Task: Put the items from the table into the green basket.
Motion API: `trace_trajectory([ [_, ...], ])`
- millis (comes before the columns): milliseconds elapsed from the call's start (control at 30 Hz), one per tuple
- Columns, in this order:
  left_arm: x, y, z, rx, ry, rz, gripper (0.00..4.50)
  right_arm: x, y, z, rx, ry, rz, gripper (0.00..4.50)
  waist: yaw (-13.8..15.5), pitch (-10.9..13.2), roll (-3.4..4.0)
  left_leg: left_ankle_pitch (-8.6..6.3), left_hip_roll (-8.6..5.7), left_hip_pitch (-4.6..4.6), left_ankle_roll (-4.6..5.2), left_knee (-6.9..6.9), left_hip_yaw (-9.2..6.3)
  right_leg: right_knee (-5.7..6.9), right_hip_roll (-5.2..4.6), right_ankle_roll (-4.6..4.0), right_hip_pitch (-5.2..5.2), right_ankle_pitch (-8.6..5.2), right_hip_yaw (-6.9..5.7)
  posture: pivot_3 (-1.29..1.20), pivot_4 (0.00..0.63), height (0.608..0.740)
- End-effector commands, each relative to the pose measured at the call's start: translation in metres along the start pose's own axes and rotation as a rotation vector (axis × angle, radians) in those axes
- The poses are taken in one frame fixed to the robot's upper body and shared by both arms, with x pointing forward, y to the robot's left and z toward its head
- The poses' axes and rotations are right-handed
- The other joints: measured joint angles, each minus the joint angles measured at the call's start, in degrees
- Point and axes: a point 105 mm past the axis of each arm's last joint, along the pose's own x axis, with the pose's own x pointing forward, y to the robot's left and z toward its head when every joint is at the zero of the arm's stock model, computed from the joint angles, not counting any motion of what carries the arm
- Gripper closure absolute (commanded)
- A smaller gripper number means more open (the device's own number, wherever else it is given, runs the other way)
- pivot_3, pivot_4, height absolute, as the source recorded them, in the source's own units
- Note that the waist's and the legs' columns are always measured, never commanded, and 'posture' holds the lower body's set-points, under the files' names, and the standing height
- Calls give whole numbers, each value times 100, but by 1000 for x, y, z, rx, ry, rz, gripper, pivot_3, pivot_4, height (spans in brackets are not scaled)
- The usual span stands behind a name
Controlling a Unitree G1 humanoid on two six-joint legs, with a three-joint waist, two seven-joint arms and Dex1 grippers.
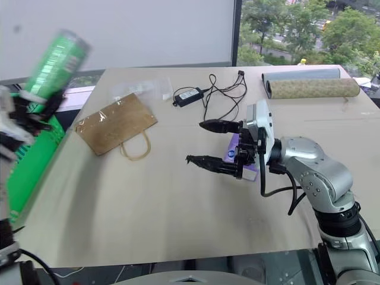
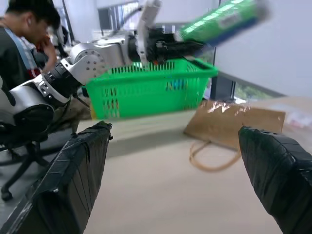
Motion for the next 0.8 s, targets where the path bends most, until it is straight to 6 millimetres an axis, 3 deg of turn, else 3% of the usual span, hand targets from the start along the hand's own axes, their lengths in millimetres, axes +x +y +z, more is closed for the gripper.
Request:
trace_trajectory([
  [33,-29,53,-2,85,55,209,2417,8,-3,20,-33,-74,36,0,52,-2,-4,0,0,-9,0,1,1,0,-2,0,-8,0,-2,45,52,740],
  [167,-62,93,-22,101,140,412,2417,14,-9,23,-44,-90,34,0,210,-26,-43,0,0,-41,-2,5,-1,2,-19,0,-37,1,-2,68,47,740],
  [233,-63,96,-30,80,147,449,2417,16,-10,22,-48,-98,36,0,314,-36,-59,2,0,-83,-5,14,-24,3,-23,-8,-67,7,-16,73,45,740],
  [300,-58,91,-39,39,157,441,1436,18,-9,22,-50,-106,43,0,438,-42,-67,2,-6,-85,-8,15,-32,4,-38,-9,-66,7,-26,66,41,740],
  [333,-56,90,-42,18,161,441,1218,19,-9,22,-51,-108,46,0,480,-46,-72,4,-14,-86,-10,15,-36,4,-47,-9,-65,8,-30,66,41,740],
  [367,-55,90,-45,14,169,438,650,19,-9,23,-52,-111,47,0,510,-54,-77,7,-21,-87,-16,15,-44,5,-58,-9,-65,8,-39,62,39,740],
  [433,-52,89,-46,42,172,428,10,19,-8,23,-55,-109,46,0,519,-70,-79,8,-29,-87,-18,14,-51,5,-71,-10,-64,8,-44,52,38,740],
  [500,-49,90,-45,57,160,433,10,18,-9,21,-65,-98,37,0,488,-94,-73,8,-37,-90,-19,10,-50,4,-83,-10,-64,8,-45,34,35,740],
  [533,-42,85,-31,49,82,412,10,14,-11,19,-72,-84,15,0,465,-97,-74,8,-38,-90,-19,9,-49,4,-86,-10,-65,8,-45,26,36,740],
  [633,-20,42,9,62,-107,194,10,3,-17,12,-89,-37,-43,0,424,-109,-86,8,-38,-98,-19,7,-52,0,-89,-11,-67,8,-52,11,37,740],
  [667,-7,-14,13,9,-113,-59,10,-5,-19,1,-116,34,-77,0,410,-116,-83,8,-39,-98,-20,7,-52,1,-93,-11,-67,8,-55,2,33,740],
  [733,-12,-103,12,-75,-77,-460,10,-19,-27,-17,-171,153,-154,0,415,-143,-55,7,-48,-103,-20,6,-48,-3,-111,-11,-67,9,-57,-25,30,740],
  [767,-21,-131,9,-115,-47,-593,10,-27,-31,-27,-206,223,-199,0,406,-160,-29,7,-56,-102,-19,7,-42,-4,-121,-11,-66,9,-55,-34,30,740],
  [800,-28,-147,5,-156,-10,-673,10,-36,-36,-37,-245,299,-240,0,341,-180,9,5,-67,-102,-15,7,-33,-6,-129,-11,-66,9,-48,-44,30,740],
])
